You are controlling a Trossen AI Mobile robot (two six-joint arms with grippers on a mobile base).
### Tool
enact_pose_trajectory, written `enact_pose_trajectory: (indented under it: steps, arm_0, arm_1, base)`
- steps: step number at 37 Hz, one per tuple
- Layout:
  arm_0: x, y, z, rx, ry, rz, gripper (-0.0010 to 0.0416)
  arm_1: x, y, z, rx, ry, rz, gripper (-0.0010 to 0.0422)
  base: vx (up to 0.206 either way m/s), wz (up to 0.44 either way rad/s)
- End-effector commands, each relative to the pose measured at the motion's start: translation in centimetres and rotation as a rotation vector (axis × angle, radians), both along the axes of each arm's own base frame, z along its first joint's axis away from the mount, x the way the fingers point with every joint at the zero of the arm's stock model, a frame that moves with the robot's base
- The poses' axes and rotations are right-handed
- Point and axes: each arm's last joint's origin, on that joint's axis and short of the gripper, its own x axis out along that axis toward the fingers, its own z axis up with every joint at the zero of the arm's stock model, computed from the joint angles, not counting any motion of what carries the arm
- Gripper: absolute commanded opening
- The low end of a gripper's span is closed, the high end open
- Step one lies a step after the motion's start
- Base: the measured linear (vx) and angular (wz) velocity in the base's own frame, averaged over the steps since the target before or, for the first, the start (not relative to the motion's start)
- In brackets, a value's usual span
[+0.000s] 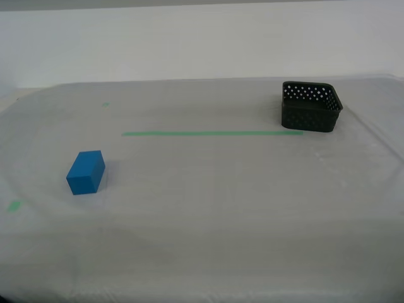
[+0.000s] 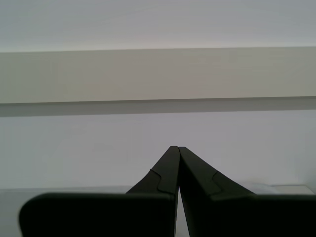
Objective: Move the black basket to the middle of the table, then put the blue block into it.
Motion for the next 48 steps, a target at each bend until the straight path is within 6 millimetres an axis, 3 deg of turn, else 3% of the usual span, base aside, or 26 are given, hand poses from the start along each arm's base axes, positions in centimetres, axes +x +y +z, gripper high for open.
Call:
enact_pose_trajectory:
  steps: [1,48]
  arm_0:
    - [0.0,0.01,0.07,0.0,-0.004,0.001,0.0]
    - [0.03,0.01,-0.38,0.029,0.043,0.003,-0.0001]
  arm_1:
    - [-0.01,0.0,0.05,0.001,-0.006,0.001,0.0]
    - [-0.01,0.0,0.05,0.001,-0.006,0.001,0.0]
  base:
    - [0.0,0.0]
    - [0.0,0.0]
